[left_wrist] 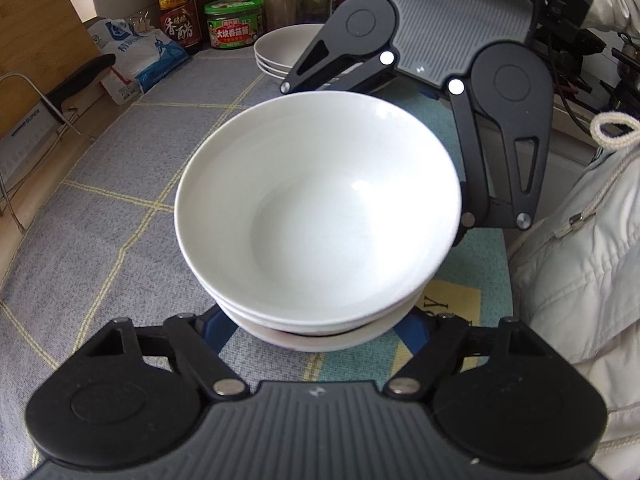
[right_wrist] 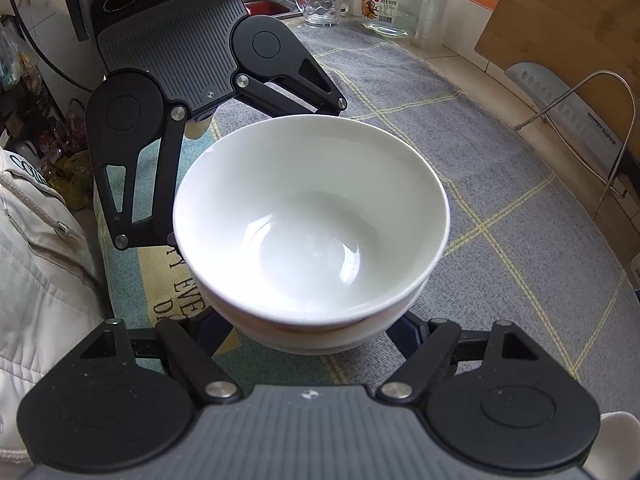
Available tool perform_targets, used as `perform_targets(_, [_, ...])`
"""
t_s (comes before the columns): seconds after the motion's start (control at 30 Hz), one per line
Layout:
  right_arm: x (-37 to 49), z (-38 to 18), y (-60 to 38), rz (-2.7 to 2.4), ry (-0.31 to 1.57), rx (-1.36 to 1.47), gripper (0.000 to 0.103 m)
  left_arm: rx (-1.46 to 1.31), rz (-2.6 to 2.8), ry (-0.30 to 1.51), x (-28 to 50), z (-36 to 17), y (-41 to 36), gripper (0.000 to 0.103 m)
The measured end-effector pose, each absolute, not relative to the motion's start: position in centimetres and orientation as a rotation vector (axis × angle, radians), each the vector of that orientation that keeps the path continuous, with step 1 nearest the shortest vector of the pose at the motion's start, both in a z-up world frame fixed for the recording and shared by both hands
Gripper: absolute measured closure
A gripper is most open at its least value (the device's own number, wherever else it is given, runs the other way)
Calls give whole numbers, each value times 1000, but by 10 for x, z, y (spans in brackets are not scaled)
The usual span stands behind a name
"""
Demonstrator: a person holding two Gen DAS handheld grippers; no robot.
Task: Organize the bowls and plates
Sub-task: 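Lift the bowl stack with both tools toward the fruit-print plate stack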
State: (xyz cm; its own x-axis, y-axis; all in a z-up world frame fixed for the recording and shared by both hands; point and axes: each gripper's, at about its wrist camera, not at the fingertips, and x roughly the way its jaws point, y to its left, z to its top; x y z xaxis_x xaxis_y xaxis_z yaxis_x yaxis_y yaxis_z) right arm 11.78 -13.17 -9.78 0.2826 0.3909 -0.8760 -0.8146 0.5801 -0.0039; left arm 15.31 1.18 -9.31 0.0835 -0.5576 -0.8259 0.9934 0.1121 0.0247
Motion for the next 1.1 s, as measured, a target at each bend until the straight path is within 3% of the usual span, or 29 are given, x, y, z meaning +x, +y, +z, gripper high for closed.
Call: perform_targets(1.1, [128,-103,-129,863,1019,-503,15,733,-1340,813,157,-92,1,21])
